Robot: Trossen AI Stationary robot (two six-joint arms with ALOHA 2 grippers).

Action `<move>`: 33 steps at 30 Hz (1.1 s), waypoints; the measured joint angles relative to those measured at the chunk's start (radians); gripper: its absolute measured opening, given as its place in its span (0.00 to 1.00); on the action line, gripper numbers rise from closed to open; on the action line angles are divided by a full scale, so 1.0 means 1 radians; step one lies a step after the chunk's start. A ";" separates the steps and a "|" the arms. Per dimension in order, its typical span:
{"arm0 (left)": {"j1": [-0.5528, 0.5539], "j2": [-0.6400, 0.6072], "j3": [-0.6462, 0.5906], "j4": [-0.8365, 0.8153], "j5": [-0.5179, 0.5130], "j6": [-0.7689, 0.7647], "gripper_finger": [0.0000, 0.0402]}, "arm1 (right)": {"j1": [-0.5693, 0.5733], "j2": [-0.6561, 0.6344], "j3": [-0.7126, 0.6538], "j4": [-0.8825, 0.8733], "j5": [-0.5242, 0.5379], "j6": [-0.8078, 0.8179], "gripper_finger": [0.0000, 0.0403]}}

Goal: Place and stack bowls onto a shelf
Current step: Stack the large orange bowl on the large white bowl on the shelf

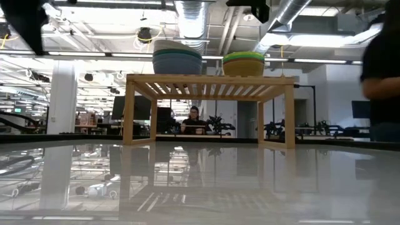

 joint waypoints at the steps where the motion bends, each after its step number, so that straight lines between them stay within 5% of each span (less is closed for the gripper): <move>1: -0.015 0.000 -0.027 0.019 0.012 -0.010 0.50 | 0.000 0.000 0.000 -0.001 0.000 0.006 0.28; 11: -0.059 0.000 -0.210 0.202 0.088 -0.049 0.50 | 0.029 0.000 0.000 -0.008 -0.001 0.029 0.28; 16: -0.059 0.000 -0.263 0.232 0.215 0.001 0.50 | 0.046 0.000 0.000 -0.009 0.001 0.037 0.28; 23: -0.060 -0.032 -0.265 0.249 0.336 0.104 0.50 | 0.053 0.000 0.000 -0.011 0.002 0.047 0.28; 33: -0.133 -0.037 -0.264 0.401 0.362 0.159 0.50 | 0.053 0.000 0.000 -0.011 0.006 0.063 0.28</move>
